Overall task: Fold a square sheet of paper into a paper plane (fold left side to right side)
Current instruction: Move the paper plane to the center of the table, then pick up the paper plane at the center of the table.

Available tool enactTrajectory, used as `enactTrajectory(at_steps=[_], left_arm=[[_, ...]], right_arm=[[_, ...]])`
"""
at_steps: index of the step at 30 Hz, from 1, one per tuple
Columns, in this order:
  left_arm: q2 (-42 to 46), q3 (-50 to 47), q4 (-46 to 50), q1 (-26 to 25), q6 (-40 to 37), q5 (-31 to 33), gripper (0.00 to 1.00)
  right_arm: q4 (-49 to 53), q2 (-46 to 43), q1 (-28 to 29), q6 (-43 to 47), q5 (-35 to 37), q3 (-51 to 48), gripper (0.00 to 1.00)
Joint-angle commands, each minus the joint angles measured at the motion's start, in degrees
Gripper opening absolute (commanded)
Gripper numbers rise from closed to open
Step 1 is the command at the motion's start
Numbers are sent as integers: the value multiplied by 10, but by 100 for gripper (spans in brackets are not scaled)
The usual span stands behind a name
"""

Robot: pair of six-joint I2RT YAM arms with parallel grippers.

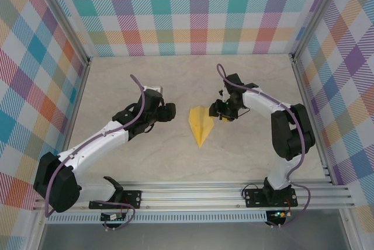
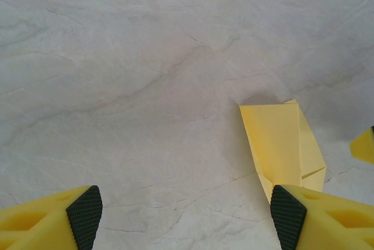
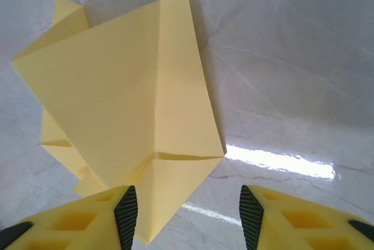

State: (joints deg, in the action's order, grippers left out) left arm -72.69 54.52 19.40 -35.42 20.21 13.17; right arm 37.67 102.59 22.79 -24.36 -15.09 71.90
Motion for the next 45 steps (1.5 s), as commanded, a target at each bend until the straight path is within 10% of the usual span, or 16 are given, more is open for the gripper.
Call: enactTrajectory(at_steps=[1, 20, 35, 45], left_arm=[[-7, -5, -12, 4, 13, 9, 81], [-16, -7, -10, 4, 19, 8, 89], [-17, -7, -9, 4, 18, 8, 89], [-12, -7, -7, 4, 18, 11, 89]], right_arm=[[56, -23, 43, 15, 41, 16, 56], [50, 83, 159, -6, 67, 75, 69], [65, 100, 161, -7, 100, 86, 34], [75, 133, 168, -13, 110, 92, 29]])
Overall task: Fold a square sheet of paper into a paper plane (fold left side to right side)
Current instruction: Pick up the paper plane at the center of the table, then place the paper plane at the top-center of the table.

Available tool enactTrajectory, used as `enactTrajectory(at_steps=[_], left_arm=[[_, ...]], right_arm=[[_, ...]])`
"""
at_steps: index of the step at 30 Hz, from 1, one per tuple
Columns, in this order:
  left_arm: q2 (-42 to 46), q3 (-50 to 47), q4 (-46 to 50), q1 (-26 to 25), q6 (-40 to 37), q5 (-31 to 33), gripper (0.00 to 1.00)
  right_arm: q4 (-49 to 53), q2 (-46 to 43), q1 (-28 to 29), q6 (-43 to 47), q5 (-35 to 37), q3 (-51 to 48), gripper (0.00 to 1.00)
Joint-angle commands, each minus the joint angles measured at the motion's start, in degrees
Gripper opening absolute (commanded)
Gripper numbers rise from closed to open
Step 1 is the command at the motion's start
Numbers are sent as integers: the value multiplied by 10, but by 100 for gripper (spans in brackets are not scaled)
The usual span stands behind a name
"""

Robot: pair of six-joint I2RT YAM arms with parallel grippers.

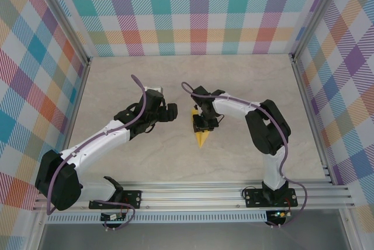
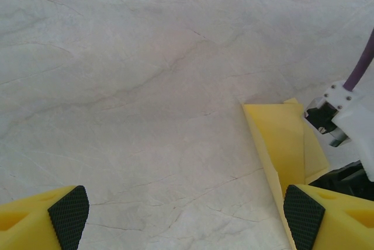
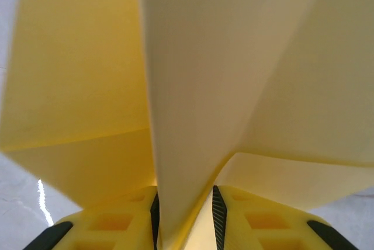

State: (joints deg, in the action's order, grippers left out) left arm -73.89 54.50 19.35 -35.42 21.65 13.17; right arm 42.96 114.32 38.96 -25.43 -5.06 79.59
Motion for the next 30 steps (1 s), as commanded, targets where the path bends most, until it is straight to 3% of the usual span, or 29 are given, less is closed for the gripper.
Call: enactTrajectory(at_steps=[1, 11, 16, 24, 30], left_arm=[[0, -7, -6, 4, 3, 12, 89], [21, 0, -1, 5, -2, 22, 96], [49, -9, -8, 5, -6, 35, 100], [52, -12, 5, 5, -15, 10, 100], [45, -9, 15, 5, -19, -3, 100]], right_arm=[[23, 17, 6, -4, 12, 14, 29], [69, 13, -10, 16, 53, 85, 3], [109, 58, -50, 38, 68, 189, 4], [195, 212, -100, 30, 75, 427, 5], [241, 273, -108, 18, 91, 517, 6]])
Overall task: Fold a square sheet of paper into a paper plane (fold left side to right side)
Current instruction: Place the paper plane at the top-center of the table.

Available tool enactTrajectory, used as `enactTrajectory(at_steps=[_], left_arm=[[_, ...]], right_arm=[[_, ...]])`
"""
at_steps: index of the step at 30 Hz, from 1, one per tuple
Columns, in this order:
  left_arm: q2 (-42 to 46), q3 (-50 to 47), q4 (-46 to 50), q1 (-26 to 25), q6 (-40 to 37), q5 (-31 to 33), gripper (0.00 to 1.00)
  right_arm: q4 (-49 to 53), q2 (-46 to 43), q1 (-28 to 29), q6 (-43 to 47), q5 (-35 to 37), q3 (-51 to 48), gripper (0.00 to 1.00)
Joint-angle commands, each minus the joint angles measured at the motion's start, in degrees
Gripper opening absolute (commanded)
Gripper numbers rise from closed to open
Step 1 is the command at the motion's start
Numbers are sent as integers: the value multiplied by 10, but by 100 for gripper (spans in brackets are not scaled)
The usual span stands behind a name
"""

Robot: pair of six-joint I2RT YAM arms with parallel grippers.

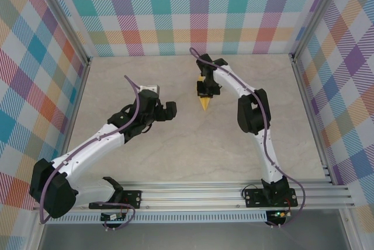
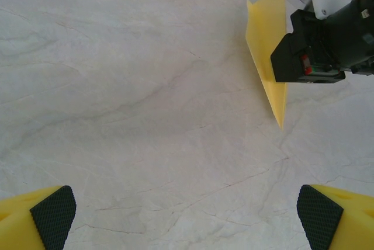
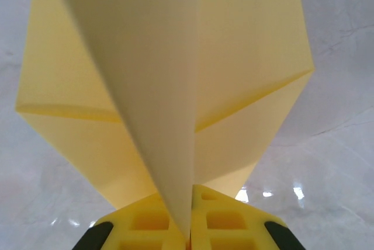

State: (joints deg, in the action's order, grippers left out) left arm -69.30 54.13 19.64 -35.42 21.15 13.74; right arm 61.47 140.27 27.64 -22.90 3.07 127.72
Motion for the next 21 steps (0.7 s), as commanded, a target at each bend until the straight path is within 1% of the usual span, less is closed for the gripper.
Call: enactTrajectory(at_steps=[1, 5, 16, 21], left_arm=[[0, -5, 13, 5, -15, -9, 100], [-1, -5, 12, 5, -15, -10, 100], [-9, -4, 14, 5, -13, -15, 100], [-11, -3, 15, 5, -14, -14, 100]], right_arm=[[58, 18, 5, -6, 13, 40, 6], [70, 30, 4, 1, 22, 45, 8], [67, 41, 6, 11, 3, 36, 19], [70, 28, 5, 14, 4, 35, 23]])
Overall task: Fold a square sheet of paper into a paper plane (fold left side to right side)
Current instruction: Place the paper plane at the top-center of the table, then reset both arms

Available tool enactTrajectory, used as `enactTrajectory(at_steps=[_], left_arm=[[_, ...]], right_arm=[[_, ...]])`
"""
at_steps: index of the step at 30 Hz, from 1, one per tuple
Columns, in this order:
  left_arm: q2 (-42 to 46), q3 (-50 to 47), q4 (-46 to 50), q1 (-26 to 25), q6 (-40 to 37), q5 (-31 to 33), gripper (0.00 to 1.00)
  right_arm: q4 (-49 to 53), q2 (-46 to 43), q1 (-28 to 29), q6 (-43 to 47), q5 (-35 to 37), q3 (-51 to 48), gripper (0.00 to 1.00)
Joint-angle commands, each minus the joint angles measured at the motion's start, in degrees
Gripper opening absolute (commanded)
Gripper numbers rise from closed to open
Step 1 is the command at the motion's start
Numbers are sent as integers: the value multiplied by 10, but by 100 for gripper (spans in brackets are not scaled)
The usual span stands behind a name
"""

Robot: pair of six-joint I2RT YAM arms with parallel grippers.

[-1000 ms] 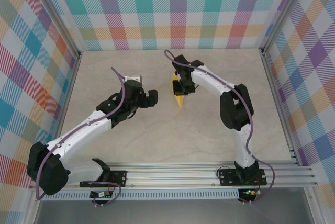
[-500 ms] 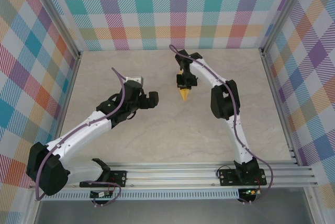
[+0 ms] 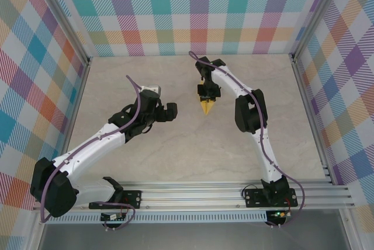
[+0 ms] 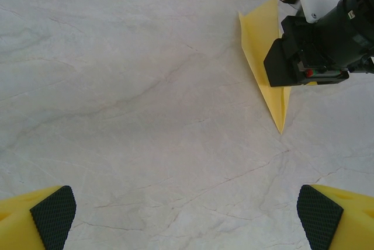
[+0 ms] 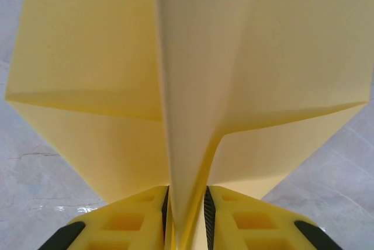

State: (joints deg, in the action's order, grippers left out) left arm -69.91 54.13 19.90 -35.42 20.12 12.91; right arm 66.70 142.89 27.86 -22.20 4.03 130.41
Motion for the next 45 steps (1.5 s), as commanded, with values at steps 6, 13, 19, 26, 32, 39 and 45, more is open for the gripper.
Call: enactTrajectory(at_steps=[6, 13, 19, 26, 32, 39, 45], left_arm=[[-7, 0, 13, 5, -4, -1, 100], [-6, 0, 4, 13, -2, 13, 100], [14, -11, -4, 74, 6, 17, 100], [91, -79, -73, 158, -13, 120, 100], [160, -188, -210, 192, -79, 220, 100], [135, -242, -274, 248, -138, 205, 100], [45, -279, -385, 267, -164, 142, 100]], right_arm=[[34, -41, 7, 18, 10, 0, 36], [16, -155, 10, 28, 18, -83, 49], [-93, -346, 8, 54, 57, -262, 75], [-269, -573, -30, 81, 152, -535, 99], [-439, -687, -114, 86, 224, -742, 100], [-725, -678, -185, 122, 233, -925, 100], [-934, -591, -190, 206, 179, -983, 100]])
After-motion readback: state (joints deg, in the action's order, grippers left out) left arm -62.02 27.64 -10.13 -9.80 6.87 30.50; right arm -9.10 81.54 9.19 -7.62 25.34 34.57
